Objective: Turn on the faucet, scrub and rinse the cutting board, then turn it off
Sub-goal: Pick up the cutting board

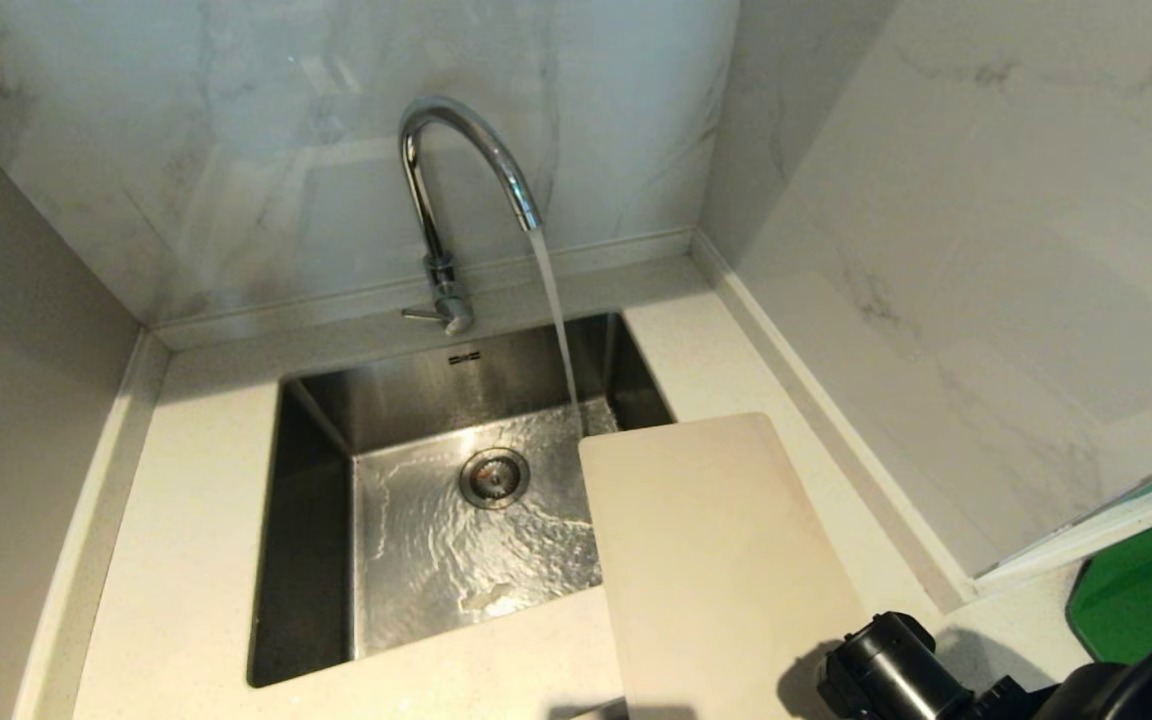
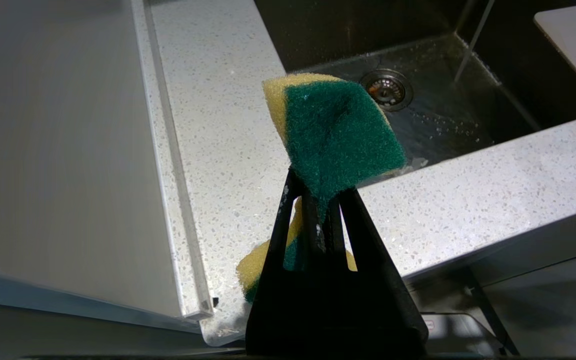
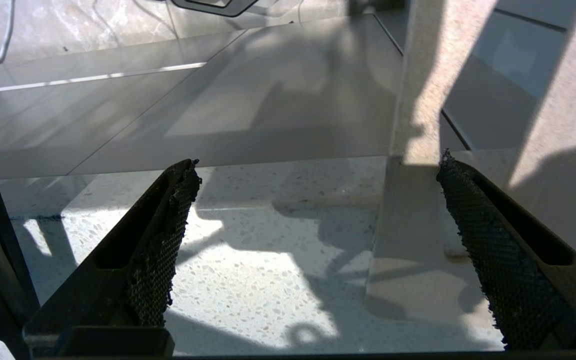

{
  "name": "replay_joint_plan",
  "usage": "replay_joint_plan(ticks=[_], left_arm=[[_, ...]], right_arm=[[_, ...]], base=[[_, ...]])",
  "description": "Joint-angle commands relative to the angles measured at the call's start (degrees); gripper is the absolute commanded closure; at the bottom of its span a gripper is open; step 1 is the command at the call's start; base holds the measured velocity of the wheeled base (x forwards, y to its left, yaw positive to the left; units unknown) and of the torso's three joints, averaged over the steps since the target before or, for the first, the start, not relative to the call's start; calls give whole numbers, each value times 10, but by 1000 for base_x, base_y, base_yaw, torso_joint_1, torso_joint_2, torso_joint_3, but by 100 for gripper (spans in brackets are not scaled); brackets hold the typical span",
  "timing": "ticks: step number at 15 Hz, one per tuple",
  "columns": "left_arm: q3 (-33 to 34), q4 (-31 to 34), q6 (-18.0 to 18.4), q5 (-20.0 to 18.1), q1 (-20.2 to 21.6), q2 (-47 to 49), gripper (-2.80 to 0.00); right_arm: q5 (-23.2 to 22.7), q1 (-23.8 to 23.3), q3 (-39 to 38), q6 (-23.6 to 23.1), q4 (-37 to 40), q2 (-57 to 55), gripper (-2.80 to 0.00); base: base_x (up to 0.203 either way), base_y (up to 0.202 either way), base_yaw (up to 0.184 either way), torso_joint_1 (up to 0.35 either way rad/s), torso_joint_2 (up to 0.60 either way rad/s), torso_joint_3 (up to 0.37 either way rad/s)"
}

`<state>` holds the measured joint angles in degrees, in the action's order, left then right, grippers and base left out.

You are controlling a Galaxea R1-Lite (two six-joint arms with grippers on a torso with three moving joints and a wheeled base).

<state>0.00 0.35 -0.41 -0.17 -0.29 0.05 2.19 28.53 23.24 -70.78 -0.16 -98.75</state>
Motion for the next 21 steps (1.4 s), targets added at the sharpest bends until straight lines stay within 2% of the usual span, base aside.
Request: replay_joint_plan(ticks=[1, 7, 15, 21], left_arm=[[0, 0, 0, 0, 0, 0, 0], [0, 0, 0, 0, 0, 0, 0], [0, 0, 0, 0, 0, 0, 0], [0, 0, 0, 0, 0, 0, 0]], right_arm=[[0, 0, 3, -4, 0, -21, -280], [14, 0, 0, -3, -78, -81, -280], [16, 8, 2, -4, -84, -137, -280], [41, 17, -41, -4, -215, -174, -280]], base=[[0, 0, 0, 0, 0, 0], [0, 0, 0, 0, 0, 0], [0, 0, 0, 0, 0, 0], [0, 0, 0, 0, 0, 0]])
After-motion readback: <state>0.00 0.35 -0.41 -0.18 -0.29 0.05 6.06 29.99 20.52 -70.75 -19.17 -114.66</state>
